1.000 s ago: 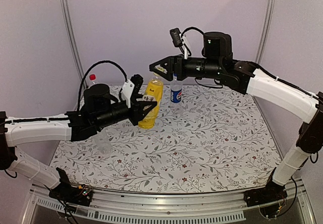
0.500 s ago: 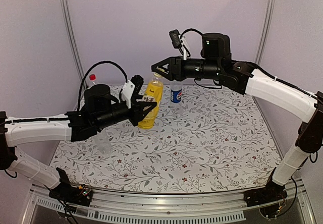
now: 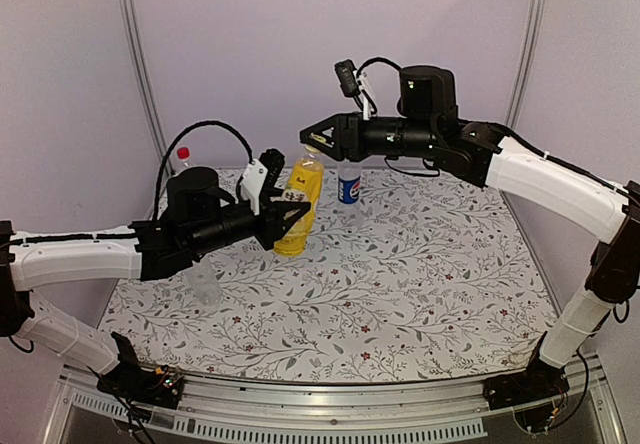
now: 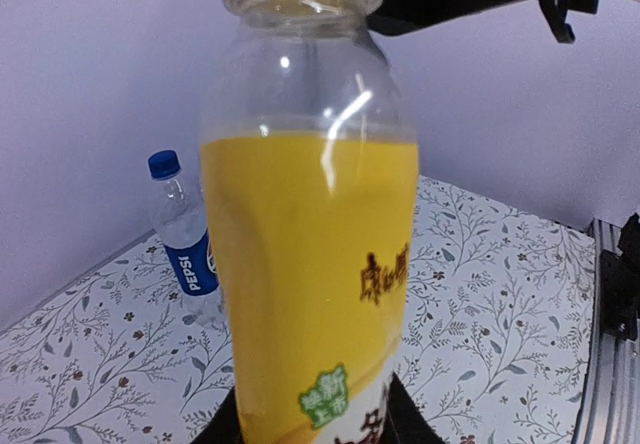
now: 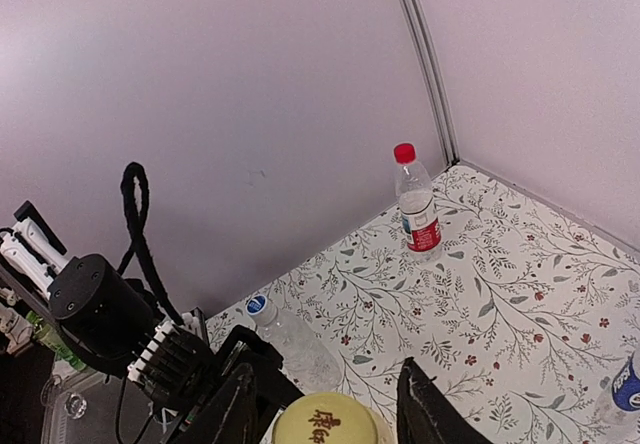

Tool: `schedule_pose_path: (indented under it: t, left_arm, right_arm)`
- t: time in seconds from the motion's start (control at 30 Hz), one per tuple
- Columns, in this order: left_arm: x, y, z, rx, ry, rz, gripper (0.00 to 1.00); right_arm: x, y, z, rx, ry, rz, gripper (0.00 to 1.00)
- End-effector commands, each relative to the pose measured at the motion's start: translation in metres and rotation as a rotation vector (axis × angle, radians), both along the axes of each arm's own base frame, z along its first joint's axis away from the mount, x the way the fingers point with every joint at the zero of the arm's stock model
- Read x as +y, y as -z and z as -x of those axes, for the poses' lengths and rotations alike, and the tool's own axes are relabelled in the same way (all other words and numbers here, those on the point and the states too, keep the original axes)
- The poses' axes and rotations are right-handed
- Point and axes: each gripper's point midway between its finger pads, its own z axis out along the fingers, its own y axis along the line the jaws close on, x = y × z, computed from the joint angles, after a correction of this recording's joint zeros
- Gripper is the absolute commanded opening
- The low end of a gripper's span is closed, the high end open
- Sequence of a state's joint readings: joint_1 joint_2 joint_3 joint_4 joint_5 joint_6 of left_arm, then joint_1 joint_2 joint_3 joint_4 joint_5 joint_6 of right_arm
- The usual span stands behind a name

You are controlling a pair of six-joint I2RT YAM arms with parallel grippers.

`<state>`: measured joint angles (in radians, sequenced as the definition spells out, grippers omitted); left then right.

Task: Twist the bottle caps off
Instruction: Unscrew the bottle cap from the plastic bottle.

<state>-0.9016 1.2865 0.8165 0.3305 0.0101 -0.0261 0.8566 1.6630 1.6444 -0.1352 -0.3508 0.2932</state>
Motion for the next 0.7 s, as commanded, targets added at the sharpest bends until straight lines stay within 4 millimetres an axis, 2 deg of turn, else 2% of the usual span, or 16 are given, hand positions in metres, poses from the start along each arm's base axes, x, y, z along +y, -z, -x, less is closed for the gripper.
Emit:
schedule_pose_path:
  t: [0.0,0.23,0.43,0.5,0.53,0.6,0.67]
  left_arm:
    - [-0.002,-0.023,0.005,-0.044,0.008,0.035,0.22]
    - [-0.001,-0.024,0.005,-0.046,0.008,0.037,0.22]
    - [-0.004,-0.024,0.011,-0.053,0.044,0.047,0.22]
    - [-0.007,-0.027,0.02,-0.065,0.102,0.064,0.23]
    - [-0.011,-0.029,0.029,-0.073,0.164,0.077,0.23]
    - [-0.018,-0.035,0.055,-0.094,0.317,0.114,0.24]
    - [-0.023,-0.043,0.091,-0.128,0.53,0.157,0.25]
  right_arm:
    - [0.003,0.008,-0.003,0.007,0.008,0.021,0.44]
    - [0.005,0.012,-0.003,0.01,0.0,0.028,0.34]
    - [0.003,0.001,0.007,-0.057,-0.084,0.01,0.14]
    - [0.001,-0.005,0.022,-0.114,-0.207,-0.012,0.08]
    - [-0.001,-0.008,0.036,-0.17,-0.304,-0.017,0.08]
    - [-0.007,-0.01,0.065,-0.264,-0.484,-0.027,0.09]
    - [-0.016,-0.016,0.09,-0.351,-0.627,-0.048,0.09]
